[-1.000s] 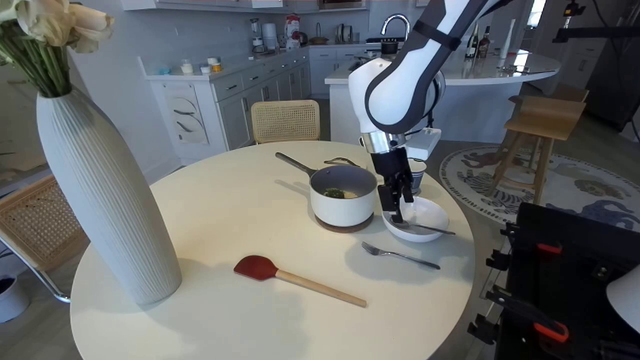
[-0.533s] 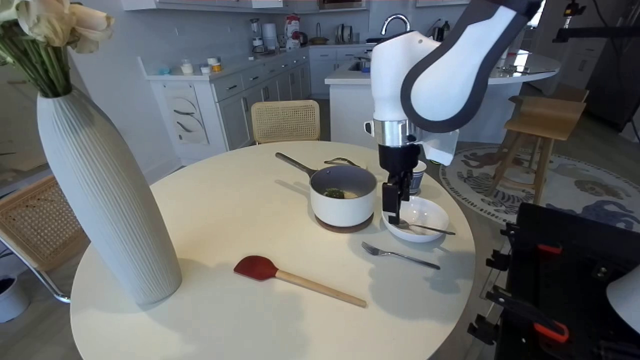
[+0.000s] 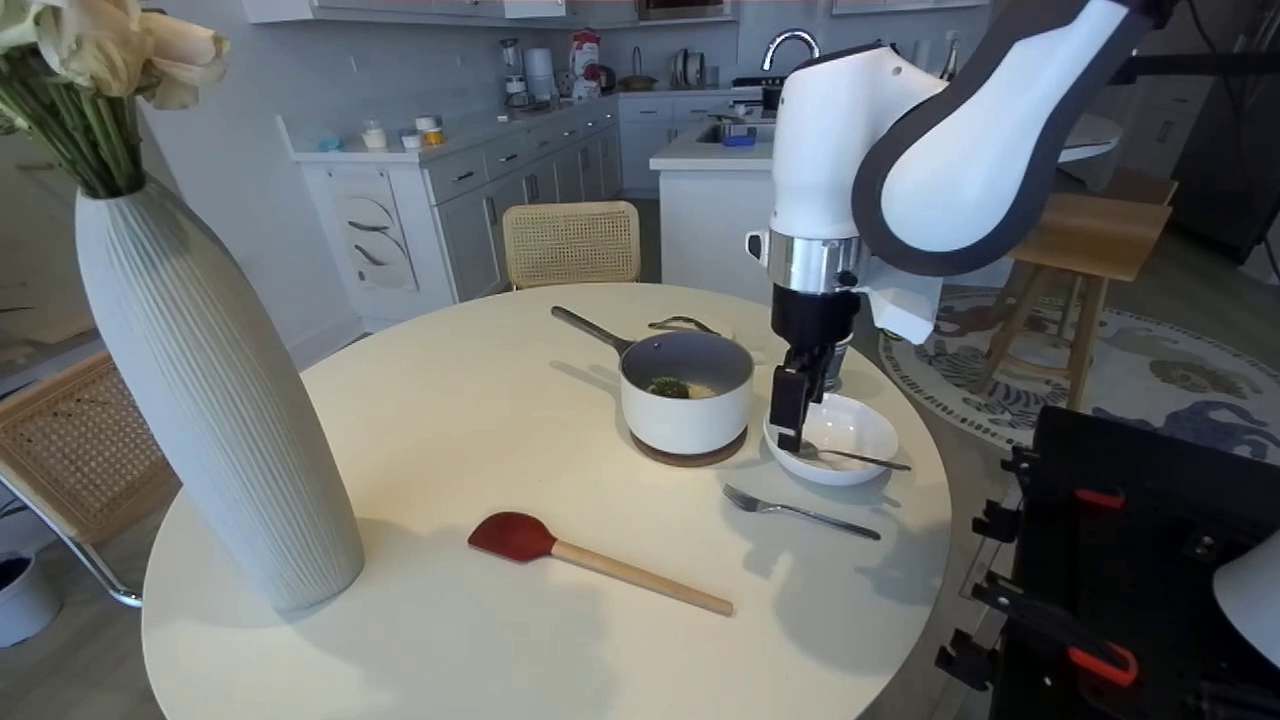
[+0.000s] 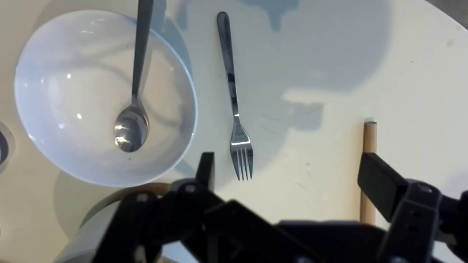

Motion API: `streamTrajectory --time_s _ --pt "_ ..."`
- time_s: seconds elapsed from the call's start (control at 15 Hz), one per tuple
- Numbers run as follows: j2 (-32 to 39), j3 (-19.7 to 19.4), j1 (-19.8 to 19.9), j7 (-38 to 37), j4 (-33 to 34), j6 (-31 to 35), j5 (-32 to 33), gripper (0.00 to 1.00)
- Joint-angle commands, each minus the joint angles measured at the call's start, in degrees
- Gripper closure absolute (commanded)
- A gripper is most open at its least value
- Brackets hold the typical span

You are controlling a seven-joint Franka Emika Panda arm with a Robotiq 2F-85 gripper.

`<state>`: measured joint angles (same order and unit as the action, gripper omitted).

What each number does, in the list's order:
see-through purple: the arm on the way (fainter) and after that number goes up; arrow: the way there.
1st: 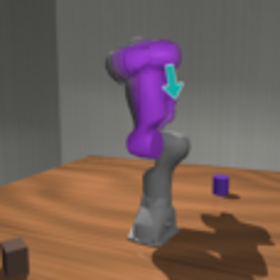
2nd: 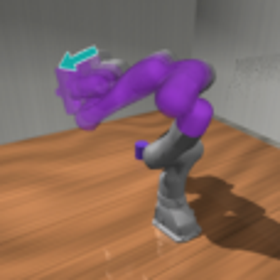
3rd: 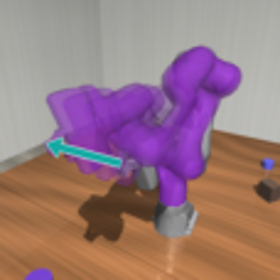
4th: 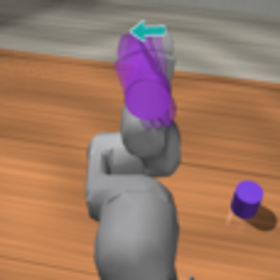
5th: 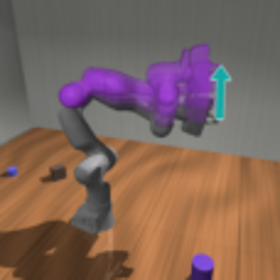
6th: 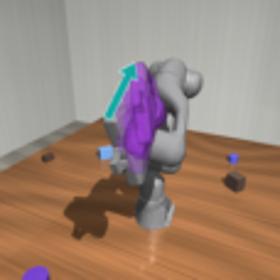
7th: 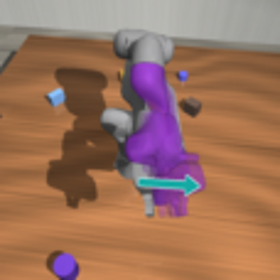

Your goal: Put the spoon in the bowl

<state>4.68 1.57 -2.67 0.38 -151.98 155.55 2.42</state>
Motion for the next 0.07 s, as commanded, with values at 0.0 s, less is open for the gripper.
streamTrajectory --time_s 0.0 --pt "0.1 0.2 0.2 0.0 0.1 -0.2 0.0 0.00"
